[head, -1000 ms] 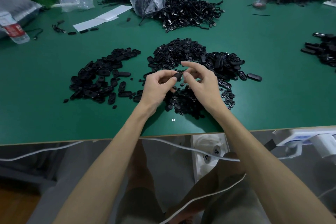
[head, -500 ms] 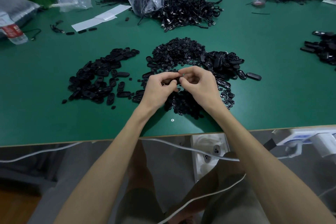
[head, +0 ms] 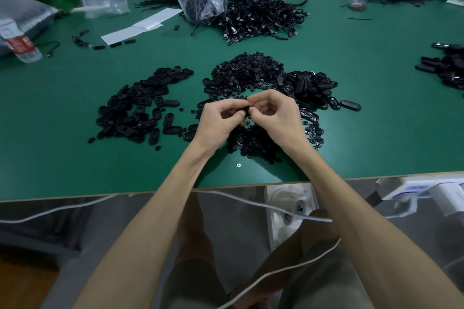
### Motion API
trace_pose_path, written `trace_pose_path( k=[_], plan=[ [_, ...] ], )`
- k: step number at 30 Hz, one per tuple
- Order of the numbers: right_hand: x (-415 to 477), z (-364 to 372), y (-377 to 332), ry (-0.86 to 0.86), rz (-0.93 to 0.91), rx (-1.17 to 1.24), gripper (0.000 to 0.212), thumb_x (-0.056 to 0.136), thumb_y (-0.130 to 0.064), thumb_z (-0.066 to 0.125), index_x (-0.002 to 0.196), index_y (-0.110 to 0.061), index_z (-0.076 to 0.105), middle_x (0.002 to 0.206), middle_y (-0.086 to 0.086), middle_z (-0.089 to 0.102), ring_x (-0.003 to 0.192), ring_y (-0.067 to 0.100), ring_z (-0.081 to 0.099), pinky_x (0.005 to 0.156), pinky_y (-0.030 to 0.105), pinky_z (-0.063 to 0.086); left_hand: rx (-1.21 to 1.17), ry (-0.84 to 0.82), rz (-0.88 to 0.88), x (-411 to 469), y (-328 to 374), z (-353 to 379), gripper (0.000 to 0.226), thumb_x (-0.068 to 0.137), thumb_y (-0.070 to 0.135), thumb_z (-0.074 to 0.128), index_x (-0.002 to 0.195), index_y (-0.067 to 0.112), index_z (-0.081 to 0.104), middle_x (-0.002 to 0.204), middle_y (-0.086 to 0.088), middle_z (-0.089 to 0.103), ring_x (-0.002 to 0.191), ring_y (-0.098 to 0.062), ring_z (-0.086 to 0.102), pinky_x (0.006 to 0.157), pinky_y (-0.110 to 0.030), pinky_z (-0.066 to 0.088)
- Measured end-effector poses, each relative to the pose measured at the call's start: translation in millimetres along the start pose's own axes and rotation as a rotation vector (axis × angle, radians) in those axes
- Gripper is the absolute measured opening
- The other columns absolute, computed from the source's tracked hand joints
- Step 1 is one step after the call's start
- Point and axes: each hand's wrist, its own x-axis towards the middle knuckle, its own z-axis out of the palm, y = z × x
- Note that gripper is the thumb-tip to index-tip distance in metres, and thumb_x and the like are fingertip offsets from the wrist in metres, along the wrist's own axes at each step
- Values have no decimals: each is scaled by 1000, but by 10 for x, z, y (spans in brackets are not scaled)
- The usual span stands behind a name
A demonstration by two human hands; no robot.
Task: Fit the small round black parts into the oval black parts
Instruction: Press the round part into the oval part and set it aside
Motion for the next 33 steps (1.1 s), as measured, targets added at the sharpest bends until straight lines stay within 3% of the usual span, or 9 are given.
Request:
trace_pose_path(
  k=[9, 15, 18, 23, 26, 29, 33],
  plan=[
    [17, 13, 22, -6, 31, -65, 14, 89, -17, 78, 103, -18, 77, 77, -8, 66, 70, 4, 57, 69, 18, 47, -52, 74, -33, -7, -8, -13, 20, 90, -1, 77, 109, 2, 73, 100, -11, 77, 87, -13, 72, 77, -25, 59],
    [25, 15, 28, 57, 58, -115, 10, 92, -22, 77, 97, -13, 76, 88, -3, 73, 79, 5, 64, 75, 17, 49, 105, 131, 88, -19, 26, 31, 17, 94, 5, 73, 110, 9, 74, 105, -2, 77, 99, -11, 73, 93, -32, 59],
    [47, -2, 50, 162, 184, 68, 12, 97, -19, 71, 101, -8, 70, 80, 3, 72, 68, 10, 64, 64, 25, 50, 372, 165, 265, -43, 53, 93, 17, 100, 8, 65, 115, 9, 74, 118, -2, 68, 113, -12, 64, 102, -31, 52],
    [109, -85, 110, 463, 362, 512, 10, 104, -9, 58, 111, -1, 56, 79, 7, 74, 63, 10, 64, 56, 21, 51, 570, 183, 384, -110, 96, 129, 17, 102, 2, 58, 113, 4, 72, 112, -6, 62, 105, -18, 62, 96, -32, 51],
    [139, -93, 124, 584, 409, 648, 8, 105, -5, 53, 112, -5, 51, 82, 7, 73, 63, 10, 65, 59, 21, 53, 615, 231, 259, -114, 154, 29, 20, 102, 2, 57, 115, 8, 71, 114, -2, 63, 104, -13, 61, 99, -31, 51],
    [166, -85, 140, 695, 397, 707, 13, 105, -4, 49, 116, -8, 47, 89, 8, 74, 67, 10, 68, 64, 21, 54, 769, 314, -1, -50, 132, -289, 26, 101, 1, 54, 123, 7, 66, 125, -6, 61, 115, -16, 57, 109, -35, 47],
    [171, -56, 148, 649, 423, 618, 51, 105, -9, 51, 152, -6, 32, 110, -7, 72, 85, 1, 74, 91, 29, 57, 1198, 309, -309, -26, 45, -837, 26, 103, 15, 59, 120, -5, 59, 127, -23, 57, 119, -36, 53, 105, -45, 43]
  ],
)
